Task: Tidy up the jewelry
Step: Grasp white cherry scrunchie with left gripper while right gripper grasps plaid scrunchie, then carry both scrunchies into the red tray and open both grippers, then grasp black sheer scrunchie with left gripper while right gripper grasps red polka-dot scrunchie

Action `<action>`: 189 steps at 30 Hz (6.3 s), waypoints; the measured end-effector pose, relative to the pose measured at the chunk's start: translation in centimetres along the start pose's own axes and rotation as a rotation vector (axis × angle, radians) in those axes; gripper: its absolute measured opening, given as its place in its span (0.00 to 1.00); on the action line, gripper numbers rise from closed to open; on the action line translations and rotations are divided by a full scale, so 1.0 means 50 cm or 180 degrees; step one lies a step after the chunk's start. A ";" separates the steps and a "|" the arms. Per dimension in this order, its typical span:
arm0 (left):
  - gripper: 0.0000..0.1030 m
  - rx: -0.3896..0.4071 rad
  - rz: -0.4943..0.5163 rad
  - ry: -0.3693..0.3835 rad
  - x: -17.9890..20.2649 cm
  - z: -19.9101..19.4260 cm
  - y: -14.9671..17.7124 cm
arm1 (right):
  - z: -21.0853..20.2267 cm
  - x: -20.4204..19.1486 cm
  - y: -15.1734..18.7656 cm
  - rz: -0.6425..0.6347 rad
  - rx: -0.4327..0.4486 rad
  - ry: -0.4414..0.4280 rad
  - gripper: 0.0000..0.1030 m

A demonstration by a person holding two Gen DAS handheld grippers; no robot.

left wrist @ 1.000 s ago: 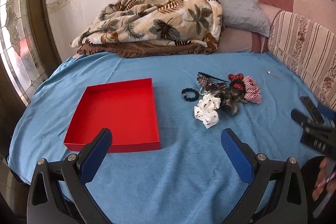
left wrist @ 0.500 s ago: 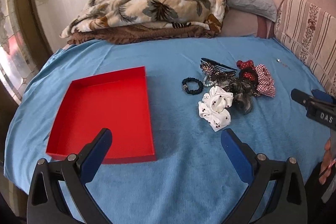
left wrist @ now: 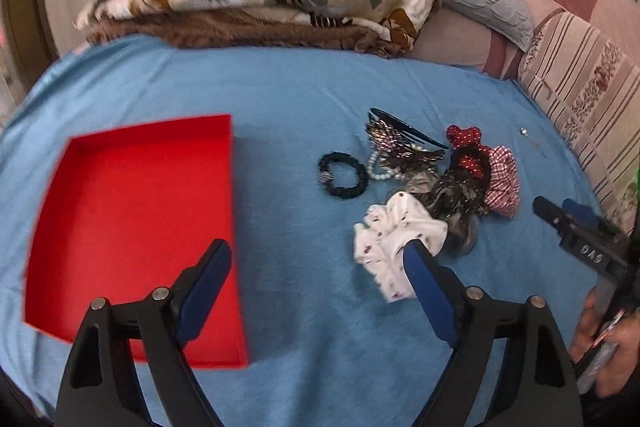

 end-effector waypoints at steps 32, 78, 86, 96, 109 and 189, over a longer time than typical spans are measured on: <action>0.08 -0.0089 0.0047 0.0372 0.017 -0.032 0.033 | -0.019 -0.019 -0.019 0.0413 -0.0026 -0.0476 0.08; 0.20 0.0048 -0.0640 -0.0809 -0.486 0.147 -0.091 | 0.320 -0.694 -0.062 -0.0831 -0.0867 -0.1049 0.11; 0.58 0.0211 -0.0624 -0.0794 -0.480 0.129 -0.098 | 0.315 -0.702 -0.064 -0.0877 -0.0762 -0.1069 0.32; 0.65 0.0376 -0.0667 -0.0717 -0.487 0.082 -0.081 | 0.230 -0.707 -0.077 -0.0982 -0.0429 -0.1100 0.53; 0.66 0.0414 -0.0566 -0.0740 -0.432 0.035 -0.032 | 0.084 -0.591 -0.037 -0.0868 -0.0200 -0.1053 0.66; 0.25 0.0346 0.0278 0.0131 0.097 -0.118 0.079 | -0.059 -0.005 -0.005 0.0182 0.0600 -0.0231 0.07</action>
Point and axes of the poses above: each gripper's, at about its wrist camera, not at the fingertips, and z roughly the way its jaws point, x to its right, y to its underside, the point moved 4 cm from there along z, roughly the way its jaws point, and after that the axes turned 9 degrees about -y, right-handed, at the moved point
